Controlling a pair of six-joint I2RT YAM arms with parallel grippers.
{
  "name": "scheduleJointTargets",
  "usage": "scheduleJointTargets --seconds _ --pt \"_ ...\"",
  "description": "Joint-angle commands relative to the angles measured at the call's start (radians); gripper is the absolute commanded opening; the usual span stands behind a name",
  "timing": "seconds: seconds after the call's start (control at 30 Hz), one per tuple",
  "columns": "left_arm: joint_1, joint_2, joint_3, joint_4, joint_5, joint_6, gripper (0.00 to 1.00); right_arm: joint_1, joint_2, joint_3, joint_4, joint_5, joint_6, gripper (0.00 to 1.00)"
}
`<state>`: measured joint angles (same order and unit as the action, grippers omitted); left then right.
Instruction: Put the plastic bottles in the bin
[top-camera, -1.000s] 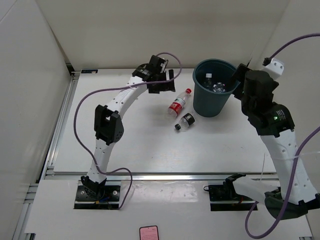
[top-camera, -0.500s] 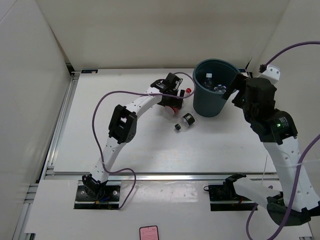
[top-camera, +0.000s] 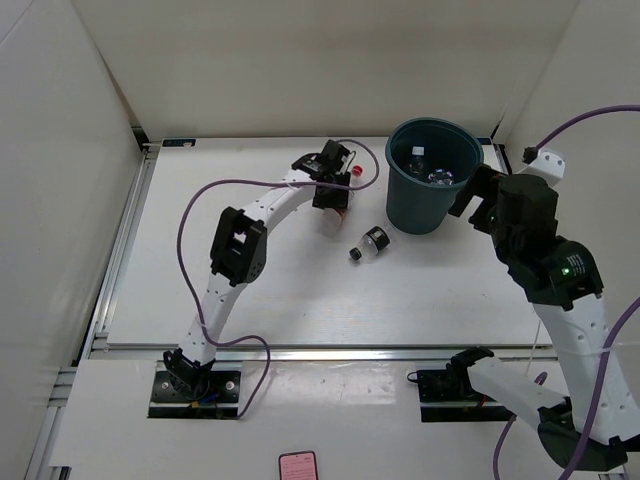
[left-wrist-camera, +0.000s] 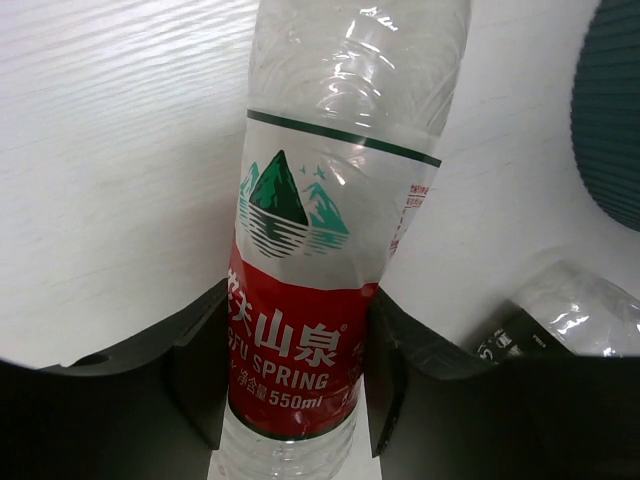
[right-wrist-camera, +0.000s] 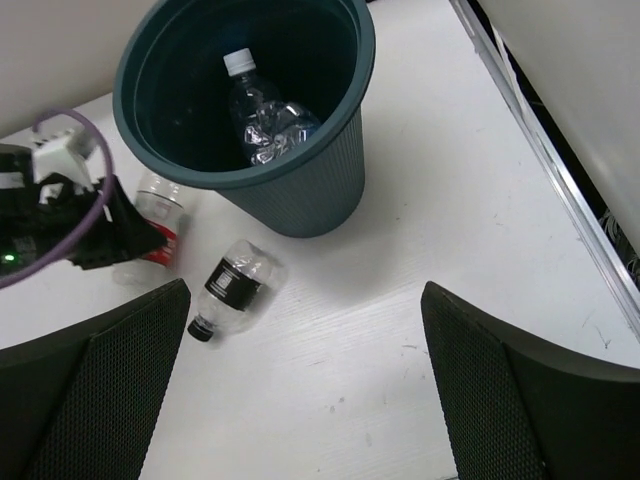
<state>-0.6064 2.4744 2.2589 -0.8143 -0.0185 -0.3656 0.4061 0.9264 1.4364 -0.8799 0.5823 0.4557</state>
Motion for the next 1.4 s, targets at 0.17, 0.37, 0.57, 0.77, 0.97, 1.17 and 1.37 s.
scheduleJointTargets --seconds 0.17,0.37,0.57,0.77,0.97,1.17,1.37 --pt "0.016 -0.397 0.049 -0.037 -0.136 -0.073 0.44 0.003 -0.020 -0.036 0.018 -0.018 0.018 1.00" --pt "-0.055 -0.428 0.185 0.113 -0.095 -0.033 0.47 0.003 -0.070 -0.082 0.042 -0.001 -0.015 1.00" --pt "-0.091 -0.247 0.361 0.361 0.104 -0.068 0.49 0.003 -0.090 -0.058 0.042 0.045 -0.015 1.00" --pt "-0.135 -0.144 0.330 0.578 0.135 -0.136 0.61 0.003 -0.090 0.051 0.009 0.068 -0.058 1.00" --pt "-0.164 -0.095 0.321 0.619 0.149 -0.167 0.66 0.003 -0.123 0.056 -0.037 0.099 -0.069 1.00" --pt "-0.173 -0.235 0.159 0.619 0.140 -0.095 1.00 0.003 -0.146 0.035 -0.047 0.108 -0.060 1.00" --pt "-0.173 -0.548 -0.109 0.619 0.068 0.073 1.00 0.003 -0.135 -0.039 -0.021 0.117 -0.028 1.00"
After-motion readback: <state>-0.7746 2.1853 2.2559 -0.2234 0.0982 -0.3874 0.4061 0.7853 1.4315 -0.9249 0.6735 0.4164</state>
